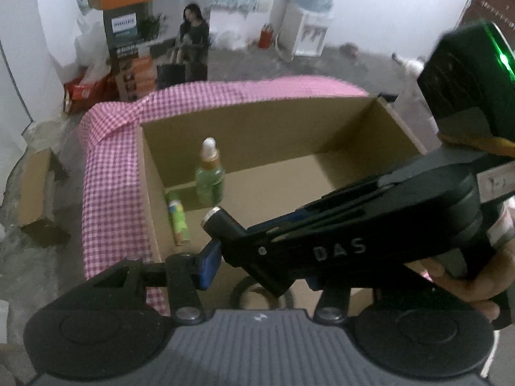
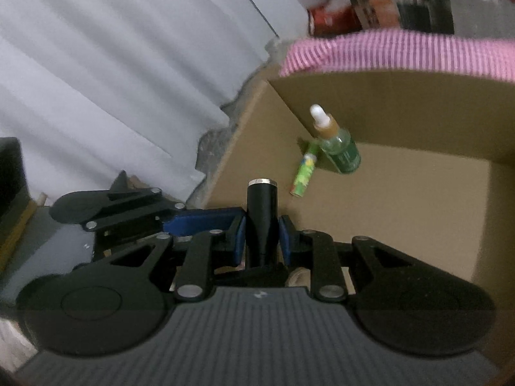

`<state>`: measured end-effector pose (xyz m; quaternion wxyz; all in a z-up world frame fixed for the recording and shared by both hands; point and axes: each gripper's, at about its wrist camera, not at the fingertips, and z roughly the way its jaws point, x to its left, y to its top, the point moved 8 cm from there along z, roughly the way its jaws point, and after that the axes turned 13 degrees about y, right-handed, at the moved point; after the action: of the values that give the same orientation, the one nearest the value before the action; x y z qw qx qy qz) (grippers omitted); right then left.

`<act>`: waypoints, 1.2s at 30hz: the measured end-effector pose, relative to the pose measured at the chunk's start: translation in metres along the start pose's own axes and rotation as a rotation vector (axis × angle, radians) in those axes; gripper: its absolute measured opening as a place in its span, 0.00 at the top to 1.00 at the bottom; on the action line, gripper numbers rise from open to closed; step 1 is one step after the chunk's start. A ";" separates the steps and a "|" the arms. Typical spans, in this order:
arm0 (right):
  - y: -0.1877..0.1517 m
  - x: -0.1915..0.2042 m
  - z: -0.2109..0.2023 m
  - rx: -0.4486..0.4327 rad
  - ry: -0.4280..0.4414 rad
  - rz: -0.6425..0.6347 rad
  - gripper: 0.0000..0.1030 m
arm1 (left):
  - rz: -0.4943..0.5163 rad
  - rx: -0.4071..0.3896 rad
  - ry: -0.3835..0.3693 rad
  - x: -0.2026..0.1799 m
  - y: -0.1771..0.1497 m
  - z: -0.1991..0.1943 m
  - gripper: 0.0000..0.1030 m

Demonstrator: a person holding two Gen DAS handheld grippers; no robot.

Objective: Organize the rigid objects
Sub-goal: 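Lift the black cylinder with the right tool and carry it over the box, then lower the black cylinder into the box and open the right tool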

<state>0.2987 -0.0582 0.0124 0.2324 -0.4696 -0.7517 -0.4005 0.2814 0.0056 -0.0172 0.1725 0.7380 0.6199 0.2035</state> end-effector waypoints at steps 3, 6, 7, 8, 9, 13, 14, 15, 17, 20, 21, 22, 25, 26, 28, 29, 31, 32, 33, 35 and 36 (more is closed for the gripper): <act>0.004 -0.015 0.020 0.040 -0.011 0.037 0.80 | 0.015 0.035 0.025 0.003 0.000 0.013 0.50; 0.001 -0.026 0.035 0.071 -0.026 0.064 0.80 | 0.030 0.047 0.034 0.003 0.000 0.017 0.49; 0.001 -0.028 0.040 0.079 -0.030 0.075 0.80 | 0.035 0.047 0.039 0.003 0.000 0.018 0.49; 0.000 -0.031 0.044 0.090 -0.030 0.091 0.80 | 0.038 0.046 0.043 0.001 0.001 0.018 0.48; 0.000 -0.033 0.049 0.097 -0.032 0.104 0.80 | 0.043 0.047 0.044 0.001 0.001 0.018 0.48; -0.003 -0.041 0.062 0.125 -0.039 0.159 0.78 | 0.043 0.044 0.049 0.002 0.001 0.016 0.45; -0.003 -0.042 0.065 0.132 -0.038 0.171 0.78 | 0.041 0.041 0.050 0.003 0.002 0.016 0.45; -0.003 -0.042 0.067 0.135 -0.036 0.177 0.78 | 0.039 0.039 0.050 0.003 0.002 0.015 0.44; -0.002 -0.041 0.068 0.134 -0.028 0.191 0.77 | 0.034 0.031 0.049 0.004 0.002 0.012 0.42; -0.002 -0.037 0.064 0.130 -0.035 0.180 0.71 | 0.028 0.013 0.044 0.005 0.002 0.005 0.41; -0.002 -0.034 0.062 0.124 -0.035 0.174 0.71 | 0.024 0.003 0.039 0.005 0.002 0.001 0.39; -0.002 -0.031 0.058 0.116 -0.033 0.167 0.70 | 0.020 -0.008 0.033 0.005 0.002 -0.004 0.38; 0.000 -0.021 0.042 0.075 -0.033 0.135 0.70 | 0.008 -0.051 0.017 0.003 0.002 -0.022 0.37; -0.001 -0.017 0.035 0.058 -0.033 0.120 0.70 | 0.006 -0.069 0.014 0.001 0.002 -0.029 0.35; -0.004 -0.006 0.015 0.019 -0.032 0.078 0.70 | 0.006 -0.110 0.009 -0.002 0.000 -0.045 0.31; -0.007 -0.001 0.004 -0.005 -0.034 0.052 0.70 | 0.010 -0.135 0.001 -0.005 -0.001 -0.055 0.27; -0.014 0.011 -0.023 -0.062 -0.038 0.003 0.69 | 0.019 -0.189 -0.016 -0.013 -0.007 -0.076 0.25; -0.018 0.016 -0.037 -0.091 -0.037 -0.016 0.69 | 0.029 -0.215 -0.021 -0.017 -0.011 -0.085 0.23; -0.024 0.021 -0.052 -0.121 -0.038 -0.036 0.69 | 0.038 -0.240 -0.022 -0.021 -0.015 -0.093 0.21; -0.036 0.028 -0.087 -0.181 -0.048 -0.080 0.68 | 0.061 -0.296 -0.017 -0.032 -0.025 -0.110 0.17; -0.046 0.030 -0.105 -0.212 -0.059 -0.099 0.68 | 0.070 -0.315 -0.016 -0.038 -0.030 -0.115 0.17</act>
<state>0.2413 -0.1395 0.0769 0.1392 -0.4654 -0.7339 -0.4748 0.1910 -0.0261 0.0630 0.2839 0.7246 0.5527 0.2980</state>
